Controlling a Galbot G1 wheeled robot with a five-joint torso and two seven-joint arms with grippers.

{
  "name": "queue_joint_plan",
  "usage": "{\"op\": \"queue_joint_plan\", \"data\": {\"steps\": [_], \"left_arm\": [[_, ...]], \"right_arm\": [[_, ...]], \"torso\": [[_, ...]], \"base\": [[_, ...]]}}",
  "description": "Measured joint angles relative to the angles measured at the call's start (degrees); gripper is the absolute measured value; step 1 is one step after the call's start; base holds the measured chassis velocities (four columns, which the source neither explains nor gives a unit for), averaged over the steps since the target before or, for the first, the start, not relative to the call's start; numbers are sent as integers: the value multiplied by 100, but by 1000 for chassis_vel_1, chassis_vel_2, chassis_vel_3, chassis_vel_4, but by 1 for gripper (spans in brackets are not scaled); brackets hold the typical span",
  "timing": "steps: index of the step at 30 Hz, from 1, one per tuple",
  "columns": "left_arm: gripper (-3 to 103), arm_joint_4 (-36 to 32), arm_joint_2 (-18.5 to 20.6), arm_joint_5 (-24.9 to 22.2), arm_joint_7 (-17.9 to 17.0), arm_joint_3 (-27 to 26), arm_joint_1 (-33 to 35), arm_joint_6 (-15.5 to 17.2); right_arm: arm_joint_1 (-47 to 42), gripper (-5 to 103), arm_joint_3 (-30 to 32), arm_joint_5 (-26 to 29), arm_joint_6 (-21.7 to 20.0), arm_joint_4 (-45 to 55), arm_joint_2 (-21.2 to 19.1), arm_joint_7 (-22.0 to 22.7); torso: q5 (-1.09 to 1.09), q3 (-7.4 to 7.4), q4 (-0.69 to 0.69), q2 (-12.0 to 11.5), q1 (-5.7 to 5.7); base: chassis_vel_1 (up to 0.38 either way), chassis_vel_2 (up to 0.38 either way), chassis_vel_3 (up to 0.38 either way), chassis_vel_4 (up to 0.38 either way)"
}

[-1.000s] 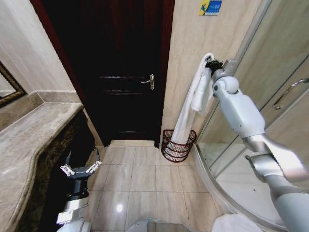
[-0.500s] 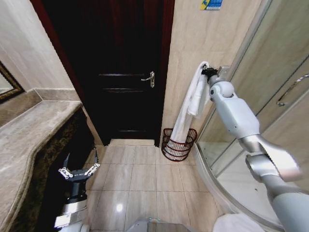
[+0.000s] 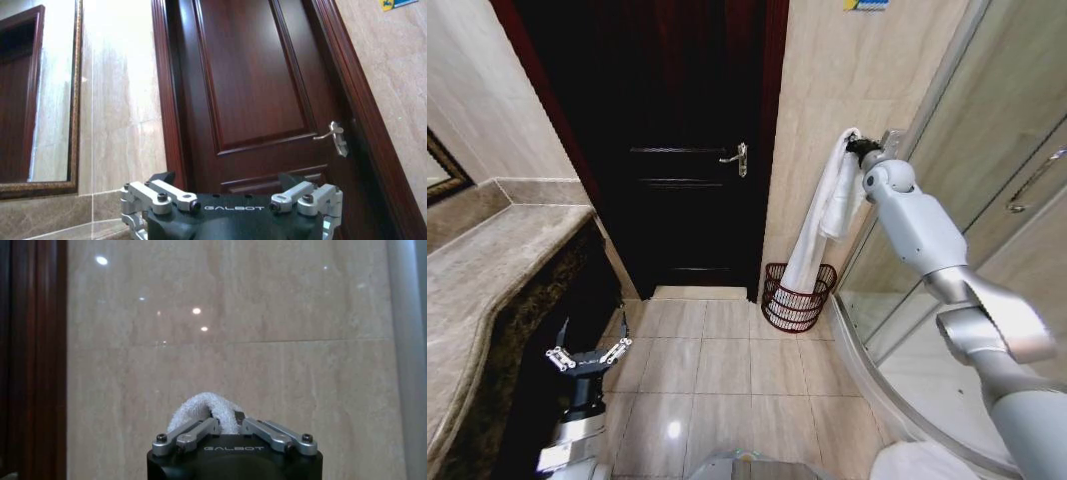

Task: Discard the used towel into the hamper.

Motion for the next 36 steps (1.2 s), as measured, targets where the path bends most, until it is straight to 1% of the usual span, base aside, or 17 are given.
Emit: {"op": "queue_joint_plan", "data": {"steps": [2,5,11,13,14,17,25,28,33,36], "left_arm": [[100,-6,0,-9,0,-3,1,0],[100,-27,0,-20,0,-5,1,0],[100,-32,0,-19,2,3,28,-11],[100,-13,0,-18,3,4,56,-35],[100,-13,0,-18,3,4,56,-35],[100,-11,0,-23,5,3,63,-43],[100,-1,0,-23,11,11,49,-43],[100,-2,0,-23,15,10,59,-60],[100,-9,0,-58,17,-28,82,-78],[100,-58,0,-77,17,-47,101,-84]], "right_arm": [[-13,2,-15,7,-36,40,-16,-32],[-19,2,-69,94,-80,47,-22,-71],[10,2,-86,214,-91,-26,-15,-63],[-16,2,-89,213,-89,-49,-37,-74],[-16,2,-89,213,-89,-49,-37,-74],[-65,2,-89,174,-58,-64,-51,-81],[-128,2,-97,104,46,-43,-61,-82],[-181,2,-97,96,51,4,-68,-73],[-244,2,-74,53,62,61,-55,-45],[-318,2,-55,29,72,114,-62,-20]], "torso": [[0,-18,0,-32,-13],[2,-80,-3,-144,-62],[0,-149,-1,-277,-127],[1,-190,-3,-349,-157],[1,-190,-3,-349,-157],[2,-253,-1,-458,-203],[1,-350,-1,-630,-279],[2,-408,-2,-735,-324],[0,-463,0,-834,-370],[2,-499,-1,-899,-398]], "base": [[0,0,0,0],[0,0,0,0],[0,0,0,0],[0,0,0,0],[0,0,0,0],[0,0,0,0],[0,0,0,0],[0,0,0,0],[0,0,0,0],[0,0,0,0]]}}
